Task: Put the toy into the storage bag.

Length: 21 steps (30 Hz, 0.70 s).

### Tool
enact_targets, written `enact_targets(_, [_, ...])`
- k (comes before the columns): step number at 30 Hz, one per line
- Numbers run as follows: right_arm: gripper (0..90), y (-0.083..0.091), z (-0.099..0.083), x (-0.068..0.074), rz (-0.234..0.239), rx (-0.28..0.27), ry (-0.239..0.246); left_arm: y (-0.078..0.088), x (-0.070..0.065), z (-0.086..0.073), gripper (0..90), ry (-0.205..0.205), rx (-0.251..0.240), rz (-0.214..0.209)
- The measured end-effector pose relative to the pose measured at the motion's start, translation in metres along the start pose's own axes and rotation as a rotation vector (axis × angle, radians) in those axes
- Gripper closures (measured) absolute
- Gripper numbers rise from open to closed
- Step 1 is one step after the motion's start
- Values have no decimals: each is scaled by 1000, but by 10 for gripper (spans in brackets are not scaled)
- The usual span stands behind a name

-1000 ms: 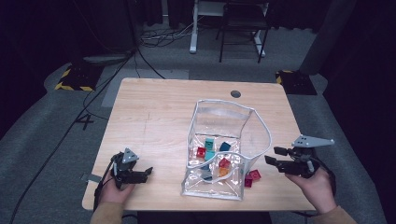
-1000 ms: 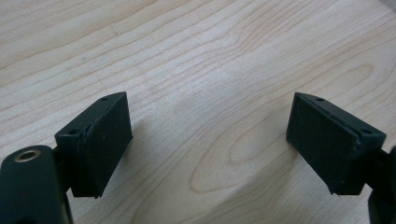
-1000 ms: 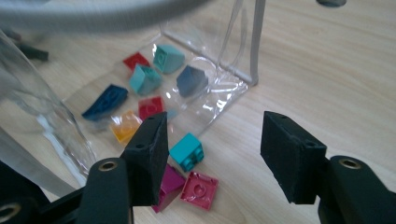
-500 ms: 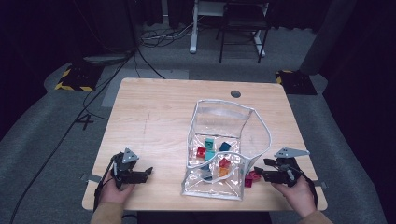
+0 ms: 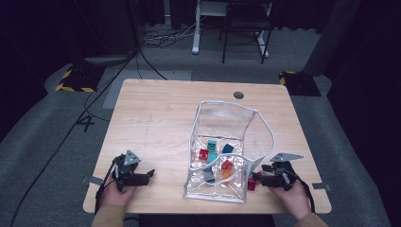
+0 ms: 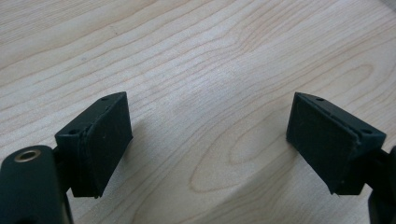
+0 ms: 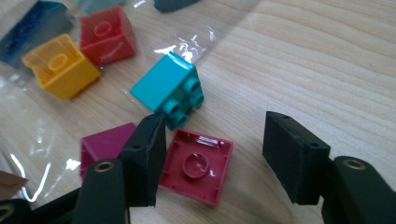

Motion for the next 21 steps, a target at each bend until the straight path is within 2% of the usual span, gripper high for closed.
enact_targets(3, [439,-2,-4,-2,-22,12,9,0,0,0,144,0,0,0])
enact_targets(6, [551,1,-6,-6,-53,22,26,0,0,0,144,0,0,0])
enact_targets(9, [582,4,-7,-7,-54,19,19,0,0,0,144,0,0,0])
enact_targets(18, [584,23,2,-13,-67,-16,10,0,0,0,144,2,0,0])
enact_targets(19, [584,31,6,-15,-73,-29,13,0,0,0,144,1,-1,0])
enact_targets(21, [584,36,8,-16,-77,-37,15,0,0,0,144,0,1,1])
Point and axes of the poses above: each handheld gripper's, and its own axes: y roughly backward along the jaws, z roughly out of its top, x roughly to its left, the point moved 5 cm from there along -y, roughly forward along the jaws, and after that the axes turned 14 degrees about y, right-handed, at the moved point
